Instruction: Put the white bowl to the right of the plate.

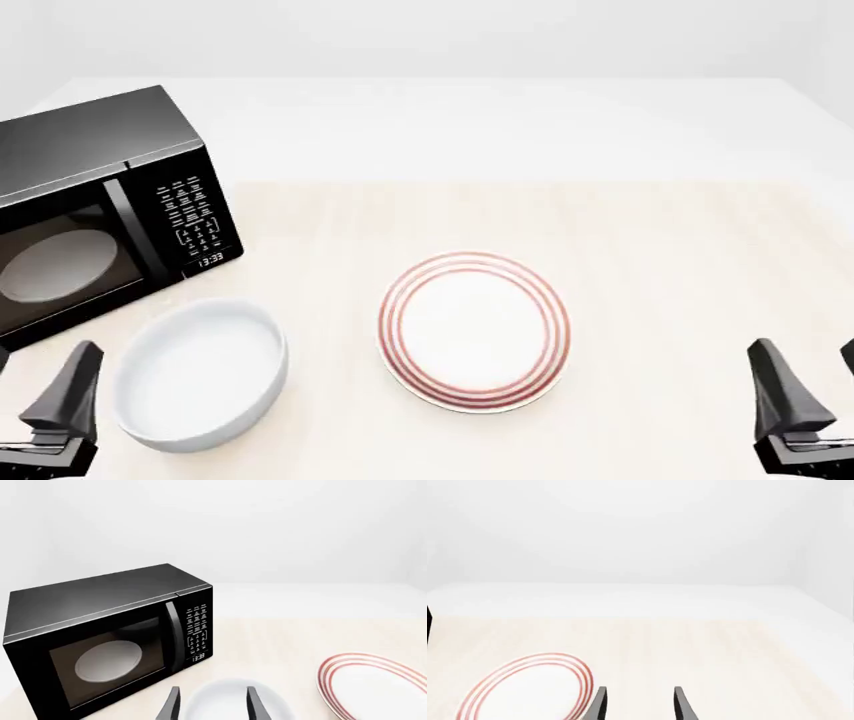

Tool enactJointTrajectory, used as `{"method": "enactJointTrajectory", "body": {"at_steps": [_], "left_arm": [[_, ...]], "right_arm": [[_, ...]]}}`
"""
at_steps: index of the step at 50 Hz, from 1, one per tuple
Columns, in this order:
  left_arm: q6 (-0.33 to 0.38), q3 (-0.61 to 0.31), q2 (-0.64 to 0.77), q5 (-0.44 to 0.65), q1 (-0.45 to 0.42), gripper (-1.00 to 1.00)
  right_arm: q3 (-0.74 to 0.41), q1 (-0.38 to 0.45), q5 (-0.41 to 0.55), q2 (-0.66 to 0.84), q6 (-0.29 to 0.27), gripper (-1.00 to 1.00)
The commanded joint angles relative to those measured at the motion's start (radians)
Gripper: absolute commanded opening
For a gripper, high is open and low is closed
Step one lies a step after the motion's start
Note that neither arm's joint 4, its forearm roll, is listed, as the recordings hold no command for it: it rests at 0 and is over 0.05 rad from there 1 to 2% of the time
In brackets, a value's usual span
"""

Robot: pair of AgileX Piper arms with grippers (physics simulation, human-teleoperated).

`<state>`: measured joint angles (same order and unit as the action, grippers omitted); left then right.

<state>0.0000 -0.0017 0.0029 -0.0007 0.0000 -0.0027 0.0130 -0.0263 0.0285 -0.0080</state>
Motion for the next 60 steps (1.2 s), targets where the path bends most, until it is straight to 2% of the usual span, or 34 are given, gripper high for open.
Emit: {"method": "enactJointTrajectory", "body": {"at_steps": [1, 13, 15, 16, 20, 24, 26, 31, 37, 38, 40, 42, 44, 47, 55, 58, 60], "left_arm": [[0.000, -0.003, 0.005, -0.001, 0.000, 1.00], [0.000, -0.003, 0.005, -0.001, 0.000, 1.00], [0.000, -0.003, 0.005, -0.001, 0.000, 1.00], [0.000, -0.003, 0.005, -0.001, 0.000, 1.00], [0.000, -0.003, 0.005, -0.001, 0.000, 1.00], [0.000, -0.003, 0.005, -0.001, 0.000, 1.00], [0.000, -0.003, 0.005, -0.001, 0.000, 1.00], [0.000, -0.003, 0.005, -0.001, 0.000, 1.00], [0.000, -0.003, 0.005, -0.001, 0.000, 1.00], [0.000, -0.003, 0.005, -0.001, 0.000, 1.00], [0.000, -0.003, 0.005, -0.001, 0.000, 1.00], [0.000, -0.003, 0.005, -0.001, 0.000, 1.00], [0.000, -0.003, 0.005, -0.001, 0.000, 1.00], [0.000, -0.003, 0.005, -0.001, 0.000, 1.00], [0.000, -0.003, 0.005, -0.001, 0.000, 1.00], [0.000, -0.003, 0.005, -0.001, 0.000, 1.00], [0.000, -0.003, 0.005, -0.001, 0.000, 1.00]], "right_arm": [[-0.001, -0.012, 0.020, -0.015, 0.006, 1.00], [-0.036, -0.005, 0.041, -0.004, 0.014, 1.00], [-0.073, -0.014, 0.073, -0.006, -0.033, 1.00], [-0.098, -0.007, 0.093, -0.014, -0.016, 1.00], [-0.130, 0.004, 0.083, 0.026, -0.029, 1.00], [-0.149, 0.043, 0.022, 0.119, -0.057, 1.00], [-0.163, 0.061, -0.014, 0.171, -0.053, 1.00], [-0.195, 0.079, -0.142, 0.339, -0.073, 1.00], [-0.256, 0.103, -0.215, 0.483, -0.079, 1.00], [-0.279, 0.122, -0.229, 0.522, -0.098, 1.00], [-0.298, 0.125, -0.238, 0.552, -0.100, 1.00], [-0.344, 0.145, -0.248, 0.621, -0.130, 1.00], [-0.357, 0.147, -0.243, 0.624, -0.120, 1.00], [-0.411, 0.185, -0.267, 0.709, -0.154, 1.00], [-0.530, 0.242, -0.293, 0.880, -0.166, 1.00], [-0.583, 0.252, -0.295, 0.966, -0.193, 1.00], [-0.621, 0.268, -0.287, 0.993, -0.183, 1.00]]}}
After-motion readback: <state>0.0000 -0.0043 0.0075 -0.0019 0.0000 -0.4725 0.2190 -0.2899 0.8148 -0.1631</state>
